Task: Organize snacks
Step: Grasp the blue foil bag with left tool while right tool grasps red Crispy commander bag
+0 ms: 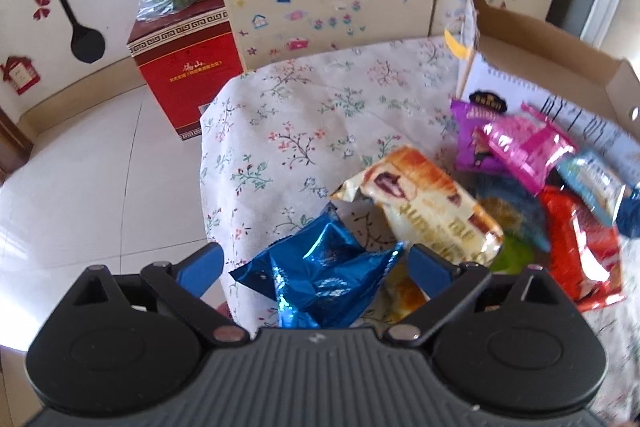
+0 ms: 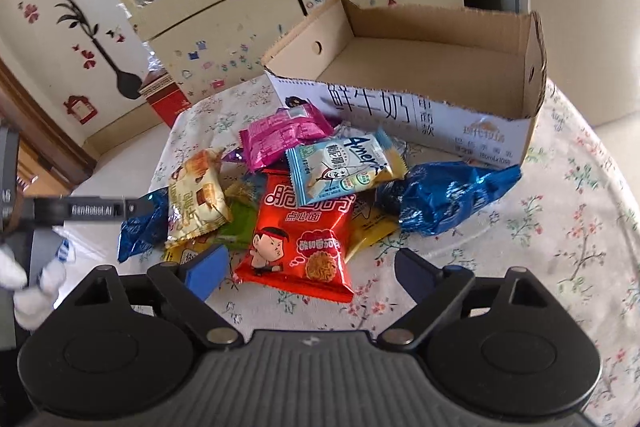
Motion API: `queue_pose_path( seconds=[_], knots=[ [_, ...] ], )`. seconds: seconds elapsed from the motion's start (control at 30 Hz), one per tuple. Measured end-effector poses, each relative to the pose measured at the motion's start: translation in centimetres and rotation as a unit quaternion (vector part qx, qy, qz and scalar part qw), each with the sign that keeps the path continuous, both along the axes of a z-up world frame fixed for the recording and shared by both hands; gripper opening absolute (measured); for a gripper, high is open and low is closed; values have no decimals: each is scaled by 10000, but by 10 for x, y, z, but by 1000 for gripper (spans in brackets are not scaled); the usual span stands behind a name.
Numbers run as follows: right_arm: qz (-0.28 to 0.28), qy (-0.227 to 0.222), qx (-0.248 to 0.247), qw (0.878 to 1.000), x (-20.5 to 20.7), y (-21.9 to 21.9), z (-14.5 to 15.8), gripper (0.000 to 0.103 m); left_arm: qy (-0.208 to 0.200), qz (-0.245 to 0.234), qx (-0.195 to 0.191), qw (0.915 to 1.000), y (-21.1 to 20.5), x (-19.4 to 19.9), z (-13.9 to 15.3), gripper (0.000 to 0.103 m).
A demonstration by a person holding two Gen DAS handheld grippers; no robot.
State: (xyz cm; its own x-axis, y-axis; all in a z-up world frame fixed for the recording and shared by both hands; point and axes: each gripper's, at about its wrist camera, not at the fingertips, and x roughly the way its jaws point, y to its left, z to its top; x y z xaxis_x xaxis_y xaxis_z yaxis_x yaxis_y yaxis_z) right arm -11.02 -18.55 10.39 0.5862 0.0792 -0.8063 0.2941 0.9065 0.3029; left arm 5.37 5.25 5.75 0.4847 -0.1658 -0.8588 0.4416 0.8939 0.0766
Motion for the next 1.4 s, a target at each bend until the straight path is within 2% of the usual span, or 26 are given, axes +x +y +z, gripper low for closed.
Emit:
queue_pose_path(
  seconds=[0.13, 0.23, 0.33, 0.5, 0.67, 0.73, 0.8, 0.87, 1.0, 1.2, 1.4],
  knots=[
    [-184, 71, 194, 9996, 13, 1, -10, 95, 34, -300, 87, 9995, -4, 1, -10, 98],
    [-251, 97, 218, 9994, 21, 4, -14, 95, -169, -551, 407, 9975, -10, 0, -19, 98],
    [-255, 126, 266, 9992, 27, 6, -17, 95, -177, -685, 627, 9955, -11, 2, -27, 98],
    [-294, 243, 348, 9987, 36, 8, -24, 95, -31, -674, 546, 9962, -7, 6, -35, 98],
    [-266, 339, 347, 9985, 44, 14, -31, 95, -118, -653, 575, 9961, -12, 9, -40, 97],
    [-244, 377, 328, 9985, 46, 15, -34, 95, -124, -644, 582, 9961, -14, 10, -41, 94],
    [-253, 443, 338, 9981, 49, 15, -38, 95, -70, -642, 570, 9963, -14, 10, -42, 84],
    [-245, 493, 356, 9979, 50, 15, -41, 95, -17, -642, 573, 9963, -14, 9, -43, 80],
    [-273, 573, 267, 9976, 50, 15, -45, 88, -9, -639, 522, 9966, -15, 6, -43, 71],
    [-372, 573, 185, 9975, 43, 11, -45, 71, -38, -589, 466, 9972, -17, -3, -38, 64],
    [-380, 538, 363, 9972, 35, 8, -45, 71, 66, -366, 262, 9990, -10, -14, -31, 64]
  ],
)
